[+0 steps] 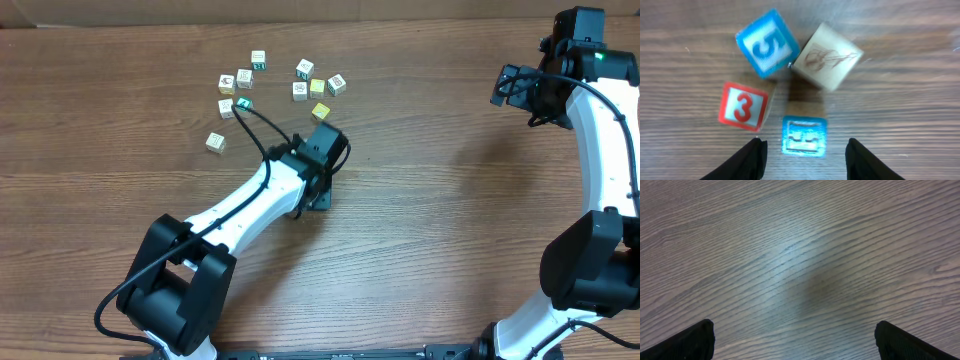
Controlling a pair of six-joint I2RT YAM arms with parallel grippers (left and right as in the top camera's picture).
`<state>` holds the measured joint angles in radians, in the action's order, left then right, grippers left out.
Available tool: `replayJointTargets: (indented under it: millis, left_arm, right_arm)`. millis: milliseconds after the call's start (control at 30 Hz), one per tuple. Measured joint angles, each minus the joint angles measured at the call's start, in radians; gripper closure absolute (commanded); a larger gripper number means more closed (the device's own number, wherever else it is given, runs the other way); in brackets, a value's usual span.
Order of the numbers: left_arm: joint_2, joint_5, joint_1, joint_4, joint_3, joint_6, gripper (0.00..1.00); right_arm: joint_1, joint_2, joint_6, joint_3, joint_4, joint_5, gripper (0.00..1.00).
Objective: Form a circle
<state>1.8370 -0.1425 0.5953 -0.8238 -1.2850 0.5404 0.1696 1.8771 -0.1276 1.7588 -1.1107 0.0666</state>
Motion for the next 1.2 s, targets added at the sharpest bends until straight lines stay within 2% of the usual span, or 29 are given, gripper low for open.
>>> replayJointTargets:
  millis: [67,167,267,367,667,900,1200]
  left_arm:
    - [0.0,0.0,-0.003,-0.034,-0.069,0.0,0.53]
    - [0.0,-0.002,-0.008,-0.1,-0.182,0.0,0.67]
    - [0.0,-0.02,-0.014,-0.16,-0.245,0.007,0.86]
    - [0.0,-0.048,-0.029,-0.211,-0.259,0.008,0.94]
    - [0.0,-0.067,-0.168,-0.254,-0.178,0.01,0.93]
    - [0.0,0.007,-0.277,-0.134,-0.016,0.011,0.94]
    - [0.0,0.099,-0.289,-0.016,0.042,0.011,0.95]
  right_arm:
    - [0.0,0.0,0.0,0.0,0.0,0.0,0.0]
    - [0.0,0.0,0.0,0.0,0.0,0.0,0.0]
    - [0.0,0.0,0.0,0.0,0.001,0.0,0.0]
    - [0.0,0.0,0.001,0.0,0.0,0.0,0.0]
    - [0.0,0.0,0.0,0.0,0.0,0.0,0.0]
    - [0.0,0.0,0.0,0.0,0.001,0.0,0.0]
    - [0.0,0.0,0.0,0.0,0.0,0.0,0.0]
